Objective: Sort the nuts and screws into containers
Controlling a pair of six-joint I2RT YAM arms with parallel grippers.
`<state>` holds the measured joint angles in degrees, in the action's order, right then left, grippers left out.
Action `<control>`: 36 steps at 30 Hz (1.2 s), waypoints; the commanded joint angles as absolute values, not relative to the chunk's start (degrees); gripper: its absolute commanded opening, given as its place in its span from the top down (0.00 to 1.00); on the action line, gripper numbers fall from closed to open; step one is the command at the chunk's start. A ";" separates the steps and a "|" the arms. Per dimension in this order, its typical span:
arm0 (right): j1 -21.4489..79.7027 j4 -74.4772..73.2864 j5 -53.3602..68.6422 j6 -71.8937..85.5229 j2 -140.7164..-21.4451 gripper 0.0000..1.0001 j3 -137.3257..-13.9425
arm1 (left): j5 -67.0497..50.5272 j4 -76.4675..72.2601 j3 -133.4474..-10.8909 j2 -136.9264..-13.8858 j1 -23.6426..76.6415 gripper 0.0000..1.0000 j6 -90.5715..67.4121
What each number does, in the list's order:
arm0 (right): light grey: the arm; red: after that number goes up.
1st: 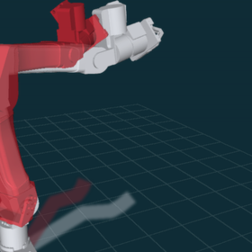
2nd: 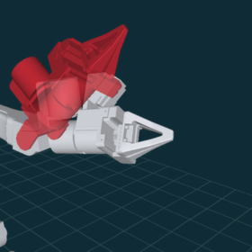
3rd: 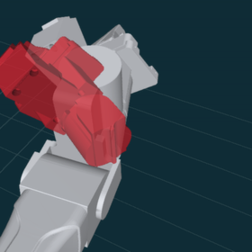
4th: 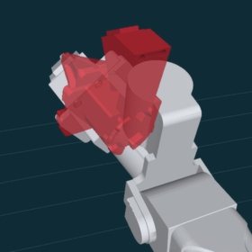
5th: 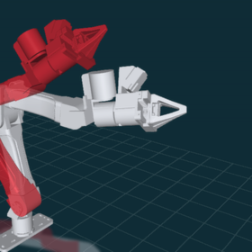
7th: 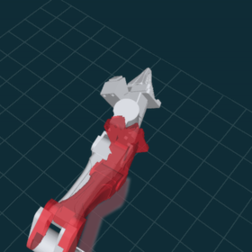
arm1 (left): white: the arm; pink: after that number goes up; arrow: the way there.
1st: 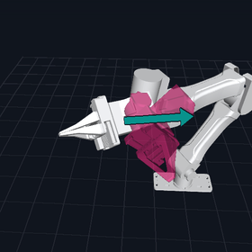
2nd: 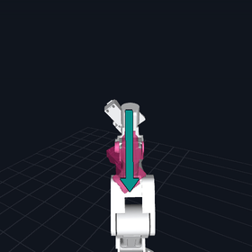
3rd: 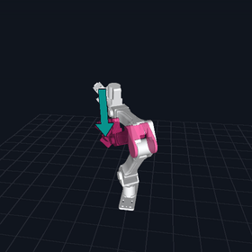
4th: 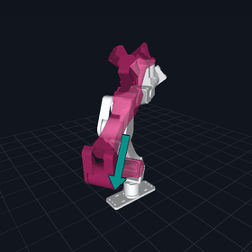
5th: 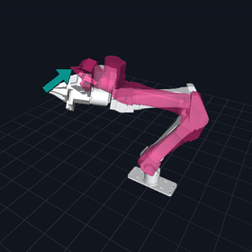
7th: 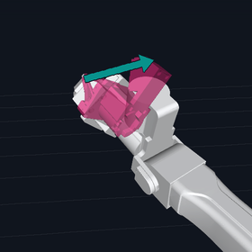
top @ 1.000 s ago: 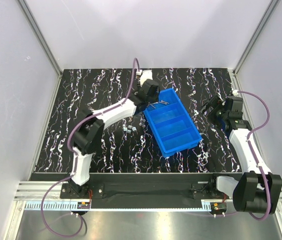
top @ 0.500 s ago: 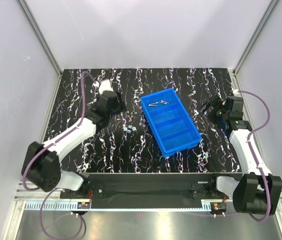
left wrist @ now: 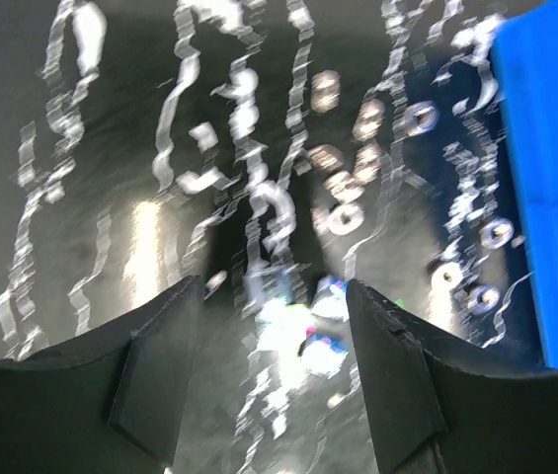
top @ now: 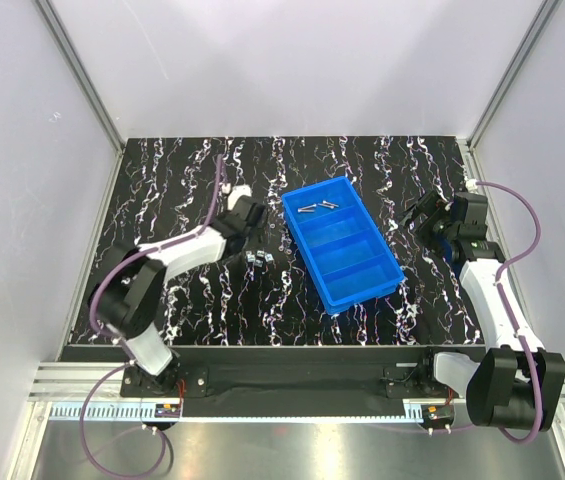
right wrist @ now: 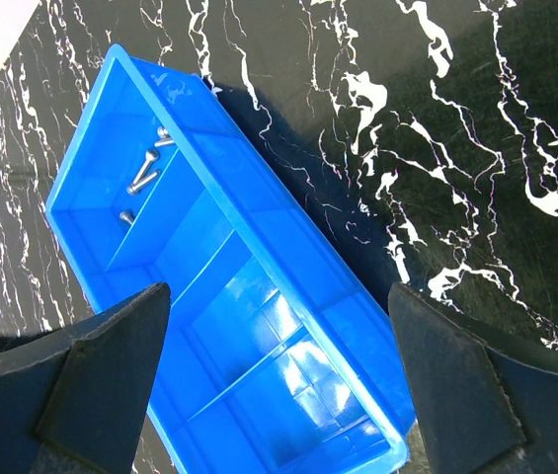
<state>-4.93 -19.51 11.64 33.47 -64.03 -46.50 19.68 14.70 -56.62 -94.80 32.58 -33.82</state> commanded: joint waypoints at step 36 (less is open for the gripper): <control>-4.66 -18.81 10.63 32.34 -63.90 0.00 -46.67 | 24.61 16.79 -59.41 -104.07 35.07 0.87 -37.18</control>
